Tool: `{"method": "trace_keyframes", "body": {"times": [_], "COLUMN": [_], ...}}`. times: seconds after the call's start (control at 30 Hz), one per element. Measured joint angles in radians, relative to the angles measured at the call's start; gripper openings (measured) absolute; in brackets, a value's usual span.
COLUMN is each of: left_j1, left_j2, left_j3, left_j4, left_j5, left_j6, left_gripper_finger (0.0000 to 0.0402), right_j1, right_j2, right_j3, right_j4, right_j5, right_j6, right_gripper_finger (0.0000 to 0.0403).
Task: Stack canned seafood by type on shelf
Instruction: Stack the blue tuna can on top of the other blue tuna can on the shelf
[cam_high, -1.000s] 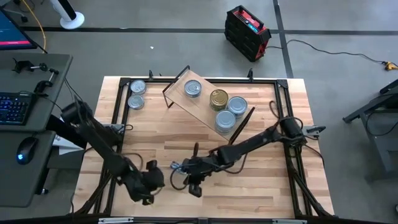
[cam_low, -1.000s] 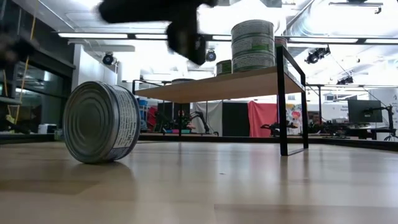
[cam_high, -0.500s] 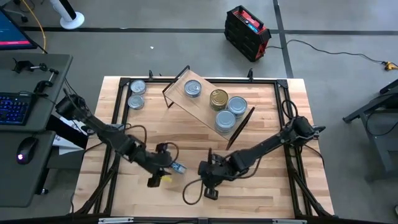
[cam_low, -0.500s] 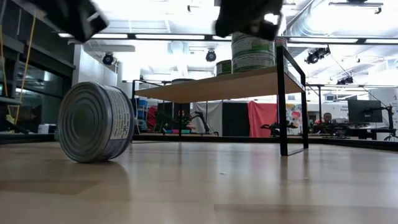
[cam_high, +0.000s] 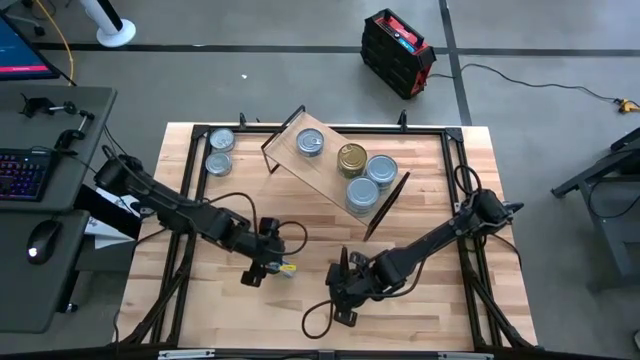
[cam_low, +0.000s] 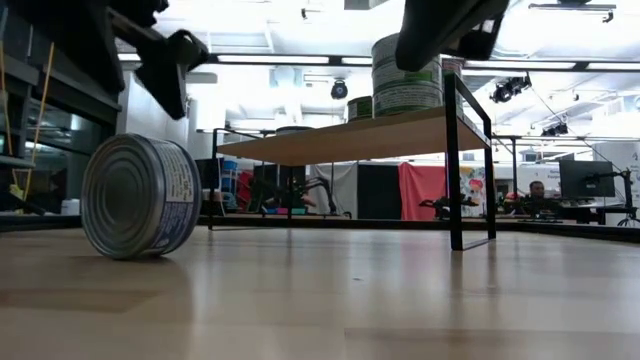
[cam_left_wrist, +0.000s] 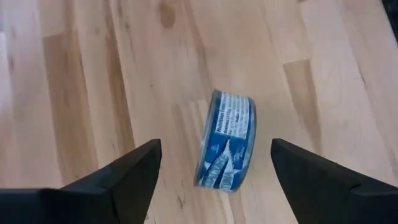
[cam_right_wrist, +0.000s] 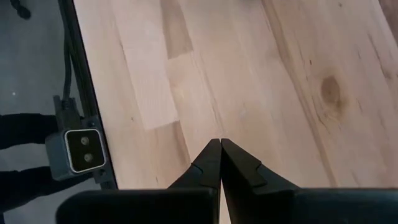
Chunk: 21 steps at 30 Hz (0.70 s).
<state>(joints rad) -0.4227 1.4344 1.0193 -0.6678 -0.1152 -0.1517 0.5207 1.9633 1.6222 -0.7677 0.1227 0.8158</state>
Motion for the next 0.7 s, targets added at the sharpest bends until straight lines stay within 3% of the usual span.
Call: {"method": "trace_keyframes", "body": {"times": [0.43,0.57,0.7], "left_j1": [-0.016,-0.017,-0.022], "left_j2": [0.007,0.007,0.007], "left_j3": [-0.188,-0.249,-0.267], "left_j4": [0.248,0.326,0.346], "left_j5": [0.011,-0.027,-0.068], "left_j6": [0.052,0.034,-0.011], "left_gripper_finger": [0.0298,0.0297,0.0260], "right_j1": [0.011,0.011,0.012], "right_j2": [0.000,0.000,0.000], "right_j3": [0.000,0.000,0.000], "right_j4": [-0.002,-0.002,-0.002], "right_j5": [0.008,0.008,0.008], "right_j6": [0.044,0.044,0.048], "right_gripper_finger": [0.0000,0.0000,0.0000]}}
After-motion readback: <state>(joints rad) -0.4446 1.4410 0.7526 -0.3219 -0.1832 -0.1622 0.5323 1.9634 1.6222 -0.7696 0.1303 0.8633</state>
